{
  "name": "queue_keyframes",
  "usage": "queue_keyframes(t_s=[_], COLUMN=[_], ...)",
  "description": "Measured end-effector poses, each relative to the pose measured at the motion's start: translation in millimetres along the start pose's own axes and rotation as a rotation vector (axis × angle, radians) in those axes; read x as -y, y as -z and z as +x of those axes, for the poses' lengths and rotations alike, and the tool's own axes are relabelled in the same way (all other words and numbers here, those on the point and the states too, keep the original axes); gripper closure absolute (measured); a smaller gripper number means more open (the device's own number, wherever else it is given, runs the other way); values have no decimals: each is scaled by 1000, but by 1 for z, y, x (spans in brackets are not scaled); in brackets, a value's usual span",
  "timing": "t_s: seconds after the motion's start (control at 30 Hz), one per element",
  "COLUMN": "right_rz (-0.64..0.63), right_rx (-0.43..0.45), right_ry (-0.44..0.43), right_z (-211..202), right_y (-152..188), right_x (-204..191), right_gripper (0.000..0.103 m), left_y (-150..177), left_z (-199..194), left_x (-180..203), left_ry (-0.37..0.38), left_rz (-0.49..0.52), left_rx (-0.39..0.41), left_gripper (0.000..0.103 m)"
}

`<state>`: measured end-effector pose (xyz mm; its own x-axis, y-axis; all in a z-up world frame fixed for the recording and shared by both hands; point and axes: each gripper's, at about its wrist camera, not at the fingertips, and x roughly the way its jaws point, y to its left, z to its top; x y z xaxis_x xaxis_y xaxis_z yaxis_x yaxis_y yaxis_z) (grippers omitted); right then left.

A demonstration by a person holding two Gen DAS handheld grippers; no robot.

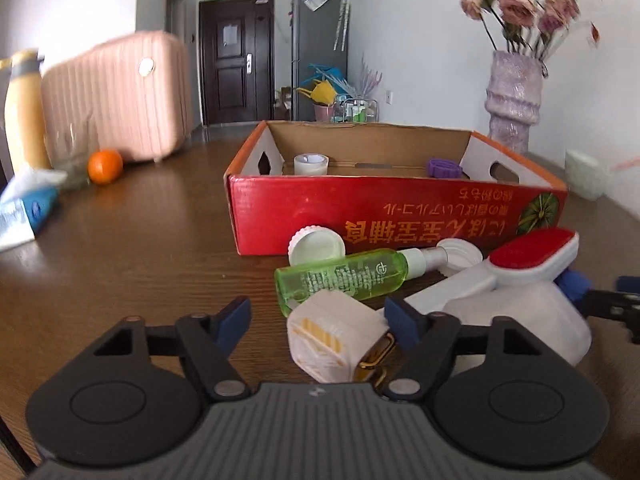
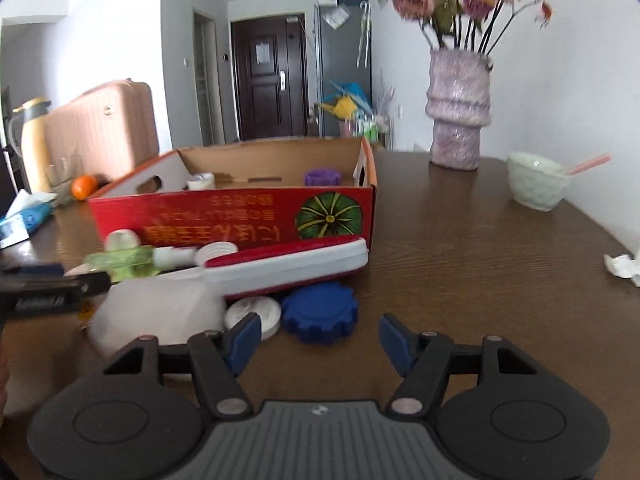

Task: Organize rigid objects
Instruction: 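Grasp the cream cube container with the left gripper while the right grasps the blue gear cap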

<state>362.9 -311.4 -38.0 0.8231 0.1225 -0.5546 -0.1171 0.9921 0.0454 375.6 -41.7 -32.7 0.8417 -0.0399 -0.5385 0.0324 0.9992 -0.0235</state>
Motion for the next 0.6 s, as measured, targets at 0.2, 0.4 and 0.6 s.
queue_keyframes(t_s=[0.2, 0.4, 0.6], right_rz=[-4, 55, 15], right_rx=[-15, -40, -9], right_ry=[8, -20, -2], right_z=[32, 38, 9], right_y=[-10, -10, -4], right_x=[3, 12, 9], right_gripper=[39, 50, 50], left_y=[9, 8, 23], left_z=[-14, -7, -34], left_x=[-17, -17, -13], left_ry=[-11, 42, 25], left_rz=[3, -3, 18], left_rx=[-31, -57, -49], left_gripper=[36, 71, 71])
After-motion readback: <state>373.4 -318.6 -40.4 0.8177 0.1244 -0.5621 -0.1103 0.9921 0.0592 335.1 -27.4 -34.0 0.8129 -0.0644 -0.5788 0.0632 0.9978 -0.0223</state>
